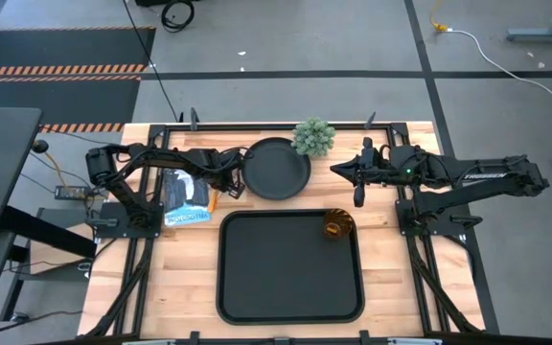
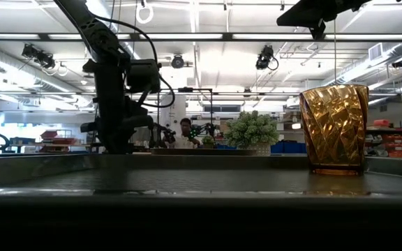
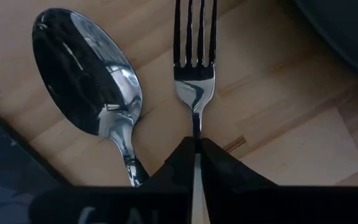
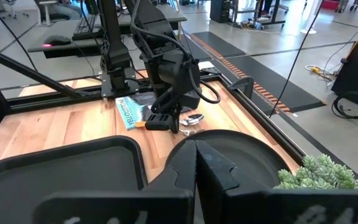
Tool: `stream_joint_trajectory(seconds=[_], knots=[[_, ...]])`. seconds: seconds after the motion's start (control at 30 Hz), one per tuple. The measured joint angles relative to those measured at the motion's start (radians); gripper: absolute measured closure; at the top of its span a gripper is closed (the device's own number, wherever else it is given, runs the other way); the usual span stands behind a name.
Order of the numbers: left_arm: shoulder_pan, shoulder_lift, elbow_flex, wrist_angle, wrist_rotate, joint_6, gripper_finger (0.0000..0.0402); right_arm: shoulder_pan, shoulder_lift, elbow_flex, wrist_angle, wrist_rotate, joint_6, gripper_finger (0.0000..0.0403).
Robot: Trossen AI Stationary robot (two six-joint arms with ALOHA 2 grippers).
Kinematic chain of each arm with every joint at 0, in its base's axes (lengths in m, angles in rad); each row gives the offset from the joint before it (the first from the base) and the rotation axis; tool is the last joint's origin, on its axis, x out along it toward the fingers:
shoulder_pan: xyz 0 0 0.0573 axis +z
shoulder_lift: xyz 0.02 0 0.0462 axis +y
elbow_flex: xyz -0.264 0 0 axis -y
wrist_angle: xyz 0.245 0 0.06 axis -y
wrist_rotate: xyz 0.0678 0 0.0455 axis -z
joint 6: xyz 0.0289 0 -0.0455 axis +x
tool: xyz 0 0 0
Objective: Pick and place plate/cup/fork/spoon on tray
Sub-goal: Put the black plate on the black tray
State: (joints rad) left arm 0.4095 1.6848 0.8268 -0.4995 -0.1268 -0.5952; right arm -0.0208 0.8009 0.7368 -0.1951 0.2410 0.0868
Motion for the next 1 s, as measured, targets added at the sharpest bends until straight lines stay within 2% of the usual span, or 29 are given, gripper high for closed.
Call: stream_joint_trajectory(seconds=[0.4,1.0], knots=[[0.005,-0.060,-0.004,0.020,-0.027,-0.022,0.0382,0.000,0.000,0.000,0.000,0.000,0.015,0.0392],[0.004,-0.062,-0.002,0.031,-0.035,-0.020,0.0382,0.000,0.000,0.000,-0.001,0.000,0.015,0.0392]])
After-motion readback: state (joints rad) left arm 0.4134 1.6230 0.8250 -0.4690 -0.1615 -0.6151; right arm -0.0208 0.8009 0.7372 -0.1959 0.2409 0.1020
